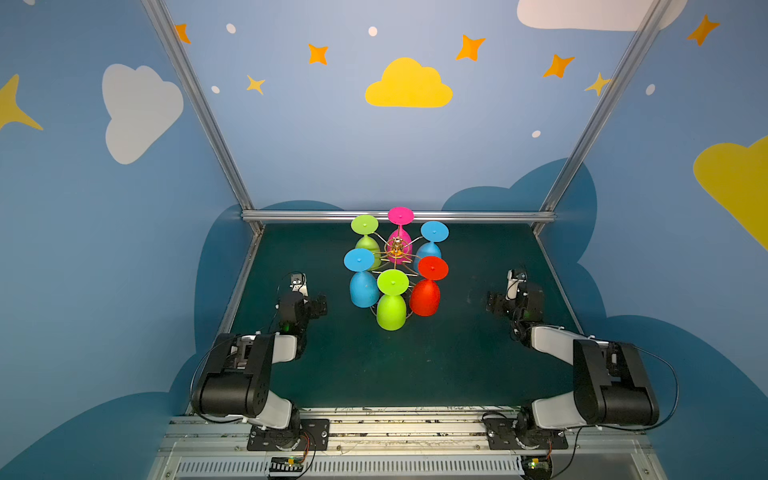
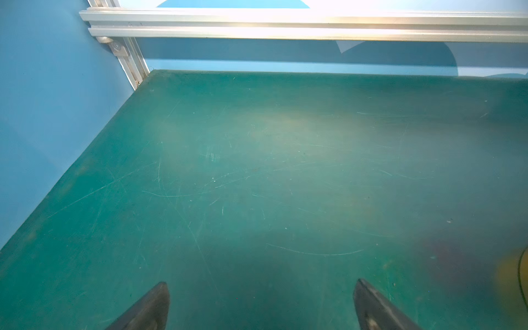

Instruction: Take the wine glass off the wine glass rack

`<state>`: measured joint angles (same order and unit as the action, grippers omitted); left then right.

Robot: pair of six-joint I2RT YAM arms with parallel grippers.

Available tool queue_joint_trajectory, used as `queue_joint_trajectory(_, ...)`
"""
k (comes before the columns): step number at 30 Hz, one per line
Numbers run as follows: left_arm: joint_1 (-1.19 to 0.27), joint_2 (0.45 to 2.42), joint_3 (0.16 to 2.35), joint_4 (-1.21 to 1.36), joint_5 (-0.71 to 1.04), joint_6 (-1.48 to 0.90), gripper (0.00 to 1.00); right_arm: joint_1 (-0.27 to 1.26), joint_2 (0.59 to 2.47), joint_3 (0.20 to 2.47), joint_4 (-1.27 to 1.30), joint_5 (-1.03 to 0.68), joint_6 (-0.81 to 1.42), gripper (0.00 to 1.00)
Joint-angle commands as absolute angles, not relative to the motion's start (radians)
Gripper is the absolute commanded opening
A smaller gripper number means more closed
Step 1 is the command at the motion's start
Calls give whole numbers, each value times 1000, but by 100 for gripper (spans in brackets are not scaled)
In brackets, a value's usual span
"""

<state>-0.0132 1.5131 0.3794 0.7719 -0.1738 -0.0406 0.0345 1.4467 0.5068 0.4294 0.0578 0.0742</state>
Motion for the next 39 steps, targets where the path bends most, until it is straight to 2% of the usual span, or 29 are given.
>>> queue_joint_trajectory(1,-10,1526,401,796,-178,-29,100,33,1457,532,440,44,84,89)
queue_joint_trajectory(32,-10,1527,401,796,-177,-29,100,36,1444,526,444,55,88,89)
queue_joint_trajectory(39,-8,1525,399,795,-172,-28,100,49,1231,572,172,129,175,89)
